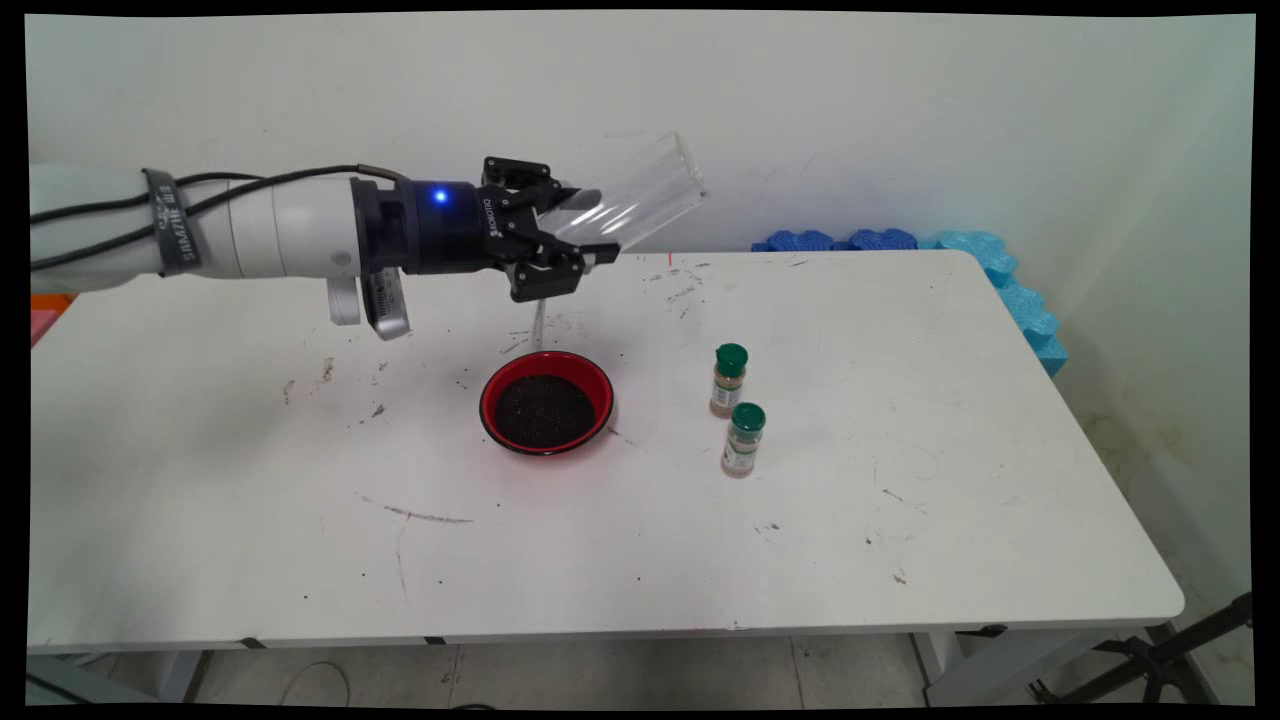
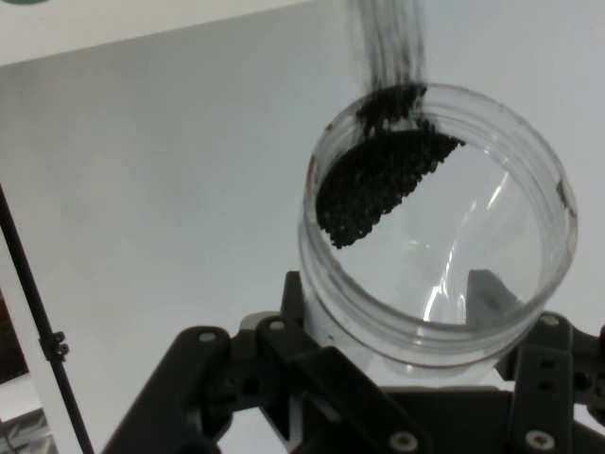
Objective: Pour the black seasoning powder in the red bowl
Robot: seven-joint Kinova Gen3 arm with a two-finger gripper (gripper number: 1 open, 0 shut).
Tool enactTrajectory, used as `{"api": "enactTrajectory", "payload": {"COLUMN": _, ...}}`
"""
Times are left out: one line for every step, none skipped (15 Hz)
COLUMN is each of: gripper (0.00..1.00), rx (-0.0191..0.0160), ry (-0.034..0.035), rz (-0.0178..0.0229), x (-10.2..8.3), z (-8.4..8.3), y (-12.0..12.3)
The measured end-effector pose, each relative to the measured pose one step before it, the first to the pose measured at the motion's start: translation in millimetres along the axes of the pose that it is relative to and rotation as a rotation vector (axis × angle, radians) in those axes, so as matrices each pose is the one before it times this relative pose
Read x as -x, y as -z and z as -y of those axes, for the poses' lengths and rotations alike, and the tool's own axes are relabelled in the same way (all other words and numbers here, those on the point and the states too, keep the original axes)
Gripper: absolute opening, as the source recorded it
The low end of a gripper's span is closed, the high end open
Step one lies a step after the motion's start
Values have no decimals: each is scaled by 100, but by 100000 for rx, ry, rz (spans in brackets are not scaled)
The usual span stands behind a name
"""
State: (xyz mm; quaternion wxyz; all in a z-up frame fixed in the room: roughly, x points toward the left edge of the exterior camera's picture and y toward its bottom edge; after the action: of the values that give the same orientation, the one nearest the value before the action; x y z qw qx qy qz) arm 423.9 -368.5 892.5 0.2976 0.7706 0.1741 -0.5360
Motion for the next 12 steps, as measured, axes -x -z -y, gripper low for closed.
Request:
{"api": "enactTrajectory", "payload": {"gripper": 0, "rx": 306, "ry": 327, "rz": 385, "x": 44, "z": -31, "y": 12}}
{"api": "enactTrajectory", "payload": {"gripper": 0, "rx": 347, "ry": 329, "rz": 501, "x": 61, "z": -38, "y": 16}}
{"api": "enactTrajectory", "payload": {"gripper": 0, "rx": 269, "ry": 279, "rz": 551, "x": 65, "z": -31, "y": 19}}
{"api": "enactTrajectory", "payload": {"gripper": 0, "rx": 290, "ry": 278, "rz": 719, "x": 89, "z": -32, "y": 28}}
{"api": "enactTrajectory", "payload": {"gripper": 0, "rx": 262, "ry": 186, "rz": 814, "x": 103, "z": -31, "y": 30}}
{"api": "enactTrajectory", "payload": {"gripper": 0, "rx": 248, "ry": 194, "rz": 896, "x": 108, "z": -31, "y": 30}}
{"api": "enactTrajectory", "payload": {"gripper": 0, "rx": 193, "ry": 157, "rz": 756, "x": 91, "z": -25, "y": 24}}
{"api": "enactTrajectory", "payload": {"gripper": 0, "rx": 196, "ry": 148, "rz": 914, "x": 112, "z": -26, "y": 27}}
{"api": "enactTrajectory", "payload": {"gripper": 0, "rx": 171, "ry": 136, "rz": 824, "x": 99, "z": -14, "y": 41}}
{"api": "enactTrajectory", "payload": {"gripper": 0, "rx": 131, "ry": 166, "rz": 639, "x": 68, "z": -5, "y": 39}}
{"api": "enactTrajectory", "payload": {"gripper": 0, "rx": 105, "ry": 141, "rz": 436, "x": 51, "z": -6, "y": 27}}
{"api": "enactTrajectory", "payload": {"gripper": 0, "rx": 180, "ry": 215, "rz": 626, "x": 73, "z": -21, "y": 32}}
